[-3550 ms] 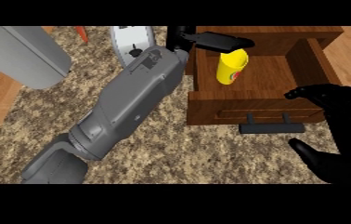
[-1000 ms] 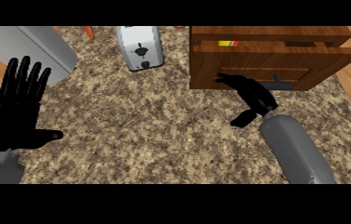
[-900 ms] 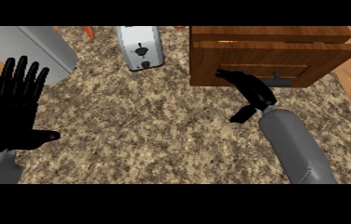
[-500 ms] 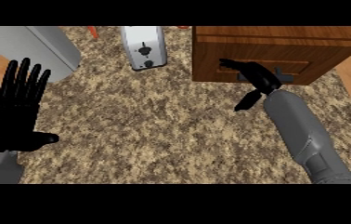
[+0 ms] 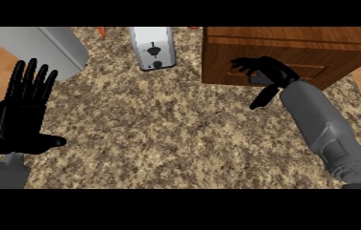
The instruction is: Pick up the cup, place it into the drawer and close the drawer
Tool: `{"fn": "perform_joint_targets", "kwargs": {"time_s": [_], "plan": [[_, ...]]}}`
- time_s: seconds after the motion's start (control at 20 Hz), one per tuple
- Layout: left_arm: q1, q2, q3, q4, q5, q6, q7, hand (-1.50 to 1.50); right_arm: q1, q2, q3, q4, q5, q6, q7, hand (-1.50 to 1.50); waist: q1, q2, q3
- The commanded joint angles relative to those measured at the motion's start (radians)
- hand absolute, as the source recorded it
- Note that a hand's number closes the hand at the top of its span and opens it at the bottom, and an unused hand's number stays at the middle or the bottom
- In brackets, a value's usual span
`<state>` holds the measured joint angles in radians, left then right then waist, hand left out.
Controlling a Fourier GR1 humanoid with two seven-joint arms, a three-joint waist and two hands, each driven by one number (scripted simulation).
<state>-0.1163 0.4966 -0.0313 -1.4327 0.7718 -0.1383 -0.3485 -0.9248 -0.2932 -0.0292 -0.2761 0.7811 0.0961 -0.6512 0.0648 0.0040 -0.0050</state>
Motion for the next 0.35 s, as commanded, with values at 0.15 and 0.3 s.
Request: {"fn": "perform_joint_targets", "kwargs": {"time_s": [0.15, 0.3], "plan": [[0.014, -0.019, -0.028, -0.031, -0.033, 0.013, 0.003, -1.50, -0.063, -0.085, -0.037, 0.094, -0.001, -0.026, 0.049, -1.50, 0.030, 0.032, 0.009], [-0.021, -0.006, -0.004, 0.020, -0.034, 0.001, -0.004, -1.50, -0.079, -0.078, -0.046, 0.101, -0.010, -0.037, 0.054, -1.50, 0.021, 0.033, 0.008]]}}
